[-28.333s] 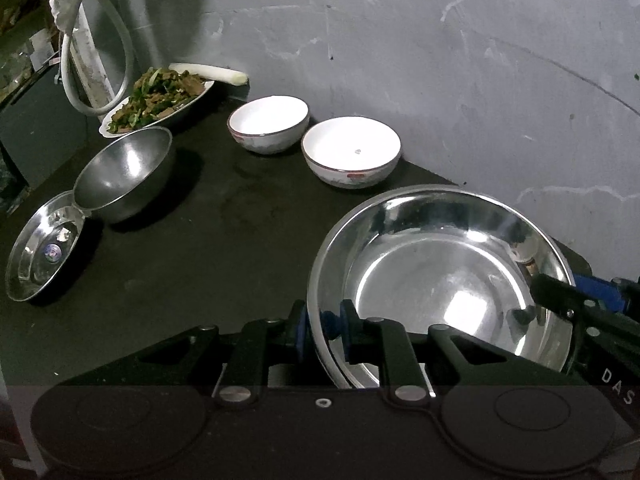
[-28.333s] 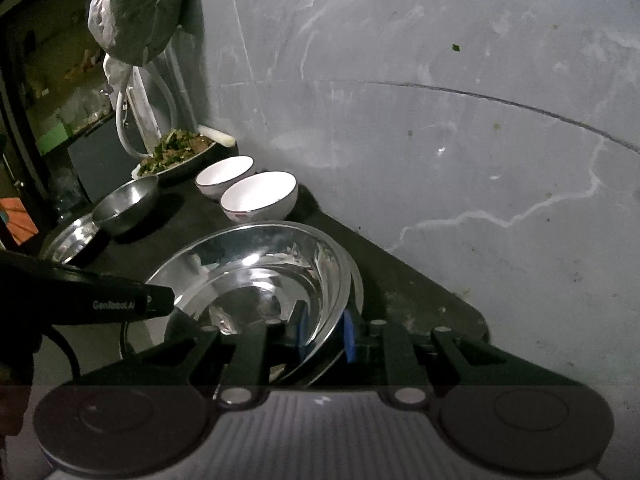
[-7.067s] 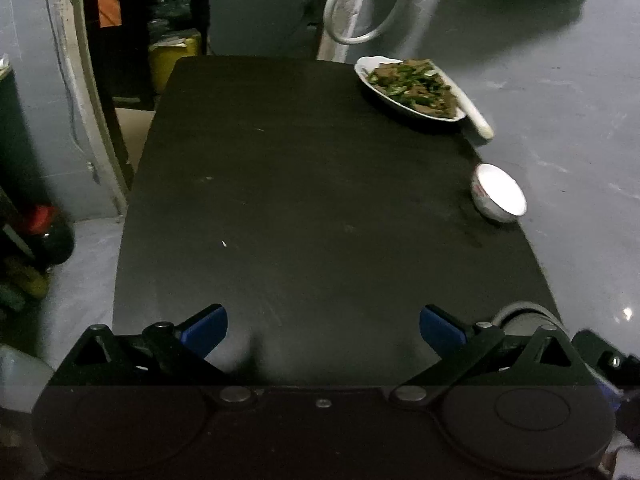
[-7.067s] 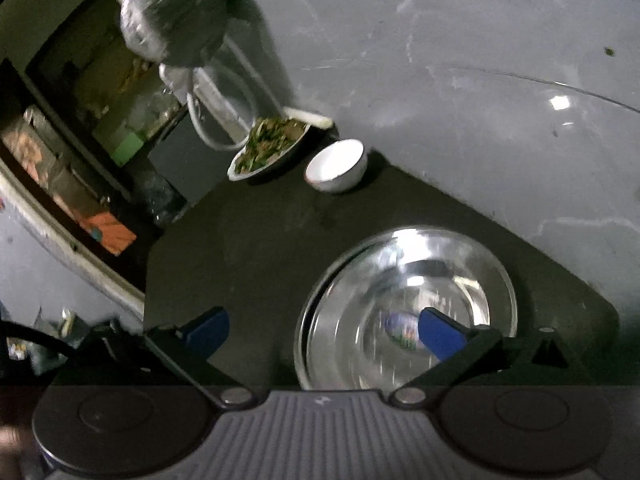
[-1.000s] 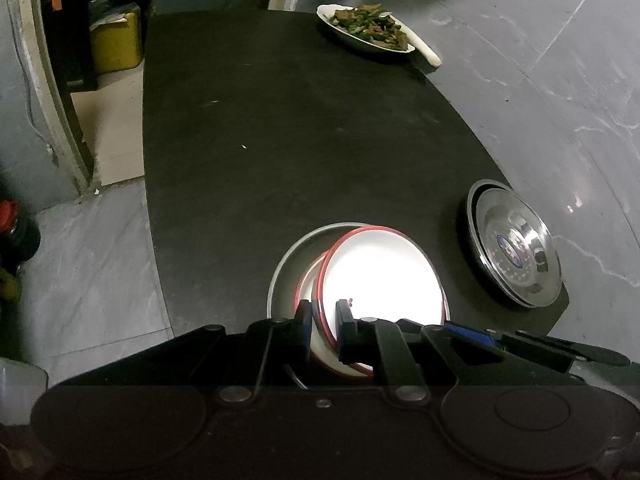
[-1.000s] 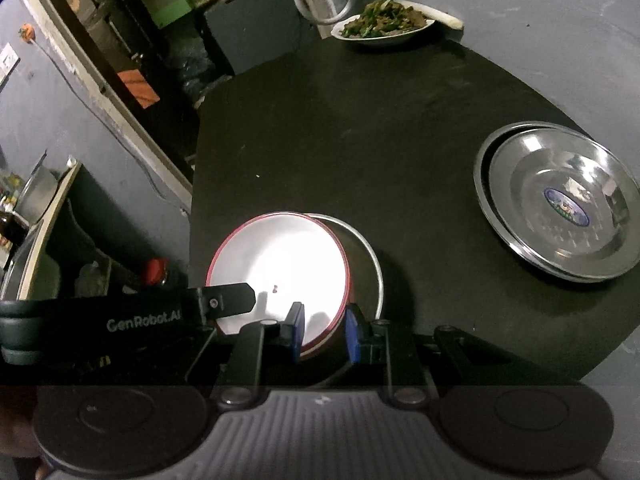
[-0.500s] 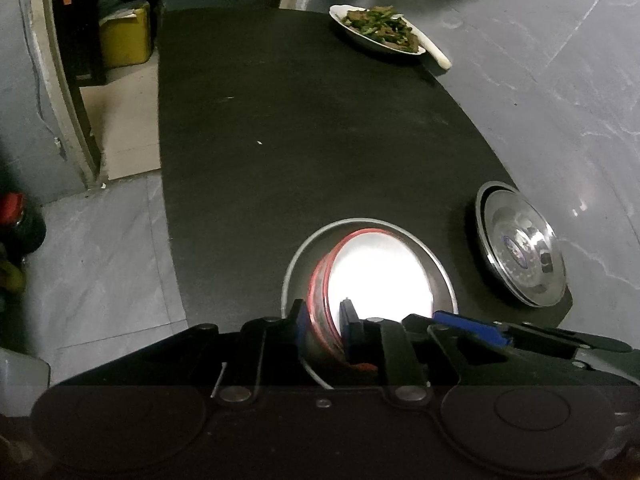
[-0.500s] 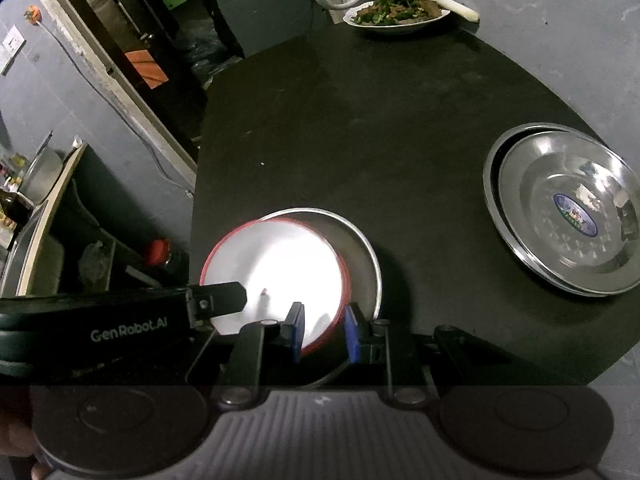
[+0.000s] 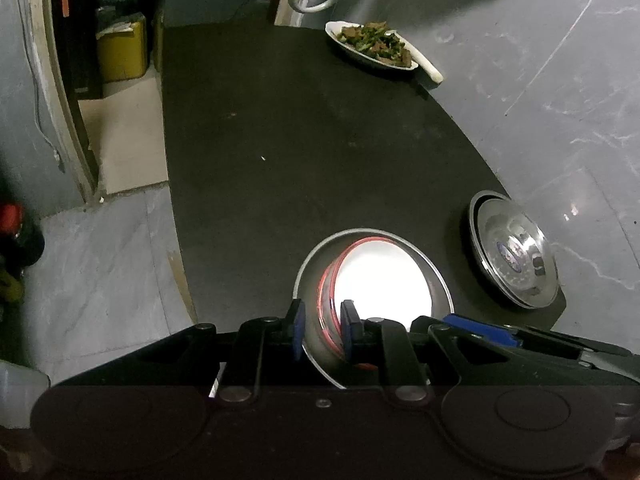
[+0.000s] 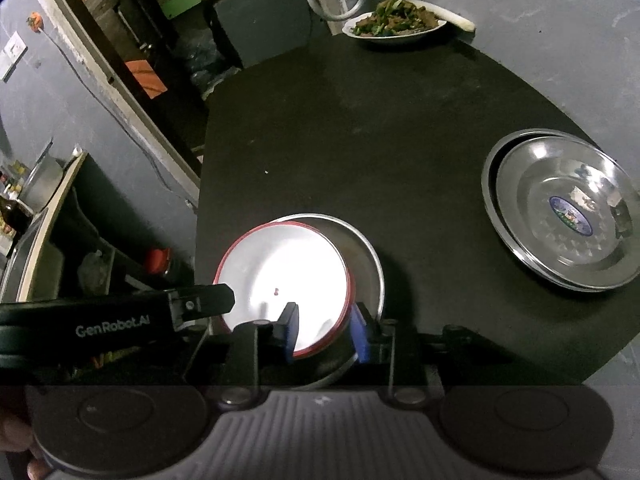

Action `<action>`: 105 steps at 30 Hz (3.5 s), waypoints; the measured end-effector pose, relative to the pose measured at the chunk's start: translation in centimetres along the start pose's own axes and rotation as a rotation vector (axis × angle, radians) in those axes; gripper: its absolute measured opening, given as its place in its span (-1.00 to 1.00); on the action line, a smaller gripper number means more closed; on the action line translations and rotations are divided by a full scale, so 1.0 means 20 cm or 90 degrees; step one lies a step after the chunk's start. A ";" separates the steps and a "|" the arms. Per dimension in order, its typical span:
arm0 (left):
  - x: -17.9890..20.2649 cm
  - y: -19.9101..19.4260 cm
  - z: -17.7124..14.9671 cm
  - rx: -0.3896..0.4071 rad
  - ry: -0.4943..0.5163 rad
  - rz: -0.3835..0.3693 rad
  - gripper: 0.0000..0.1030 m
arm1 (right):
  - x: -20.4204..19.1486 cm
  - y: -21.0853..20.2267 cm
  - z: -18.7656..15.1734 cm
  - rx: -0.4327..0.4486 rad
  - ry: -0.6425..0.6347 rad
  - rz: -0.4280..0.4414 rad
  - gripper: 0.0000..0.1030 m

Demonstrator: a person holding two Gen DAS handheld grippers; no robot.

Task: Organize plates and bowls
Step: 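Open the left tool and release the white bowl into the stack, then move the open left tool to the steel mixing bowl rim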

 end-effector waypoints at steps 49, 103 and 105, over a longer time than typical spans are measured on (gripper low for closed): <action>-0.33 -0.22 -0.05 0.122 -0.016 0.092 0.98 | 0.23 -0.25 -0.18 0.113 0.092 -0.121 0.99; -0.50 -0.13 -0.13 0.034 -0.050 0.190 0.98 | 0.28 -0.15 -0.19 0.023 0.003 -0.080 1.00; -0.50 -0.12 -0.12 0.029 -0.052 0.194 0.98 | 0.30 -0.15 -0.17 0.022 0.003 -0.078 1.00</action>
Point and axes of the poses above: each gripper's, at about its wrist camera, not at the fingertips, and y roughly the way its jaws point, x to its right, z to its top, the point moved 9 cm from there along y, roughly the way its jaws point, and after that the axes turned 15 degrees about -y, right-handed, at the moved point
